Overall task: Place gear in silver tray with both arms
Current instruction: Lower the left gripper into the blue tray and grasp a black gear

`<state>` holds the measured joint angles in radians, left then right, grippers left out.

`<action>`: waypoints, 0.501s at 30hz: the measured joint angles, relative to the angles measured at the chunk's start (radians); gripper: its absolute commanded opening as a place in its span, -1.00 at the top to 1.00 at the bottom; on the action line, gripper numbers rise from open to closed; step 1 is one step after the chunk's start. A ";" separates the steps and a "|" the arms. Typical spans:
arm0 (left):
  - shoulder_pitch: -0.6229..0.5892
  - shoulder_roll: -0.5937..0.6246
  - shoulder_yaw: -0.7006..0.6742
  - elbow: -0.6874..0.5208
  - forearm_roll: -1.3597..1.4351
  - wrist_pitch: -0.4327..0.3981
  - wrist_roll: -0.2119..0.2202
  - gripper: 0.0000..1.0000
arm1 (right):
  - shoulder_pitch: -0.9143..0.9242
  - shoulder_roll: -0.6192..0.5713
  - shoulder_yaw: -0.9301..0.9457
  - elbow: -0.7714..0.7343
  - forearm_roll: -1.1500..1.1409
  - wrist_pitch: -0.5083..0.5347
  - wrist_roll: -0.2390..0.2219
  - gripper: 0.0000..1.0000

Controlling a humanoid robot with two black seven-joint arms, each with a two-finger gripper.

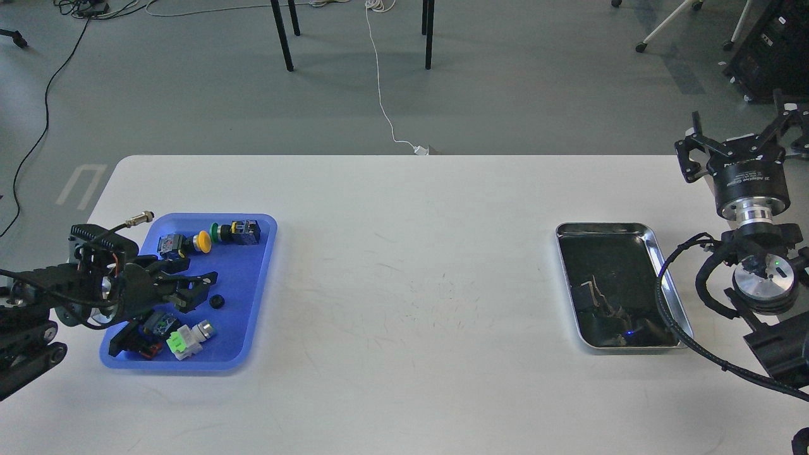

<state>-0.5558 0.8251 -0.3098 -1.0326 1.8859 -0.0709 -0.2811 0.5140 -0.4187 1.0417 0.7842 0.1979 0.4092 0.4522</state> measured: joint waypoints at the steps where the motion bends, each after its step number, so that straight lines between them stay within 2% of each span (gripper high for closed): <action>1: 0.000 -0.003 0.009 0.014 -0.003 0.000 0.000 0.03 | 0.000 0.000 0.000 0.000 0.000 0.000 0.000 -0.99; 4: 0.000 -0.015 0.021 0.036 -0.006 0.004 -0.002 0.10 | 0.001 0.000 0.000 0.000 0.000 -0.001 -0.001 -0.99; 9: 0.001 -0.018 0.025 0.042 -0.007 0.004 -0.004 0.45 | 0.001 0.000 0.000 -0.002 -0.001 0.000 -0.001 -0.99; 15: 0.001 -0.016 0.034 0.042 -0.004 0.004 -0.005 0.73 | 0.001 0.001 0.000 -0.002 -0.001 -0.001 0.000 -0.99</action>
<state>-0.5546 0.8094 -0.2763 -0.9910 1.8819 -0.0668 -0.2861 0.5155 -0.4180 1.0415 0.7822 0.1967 0.4084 0.4524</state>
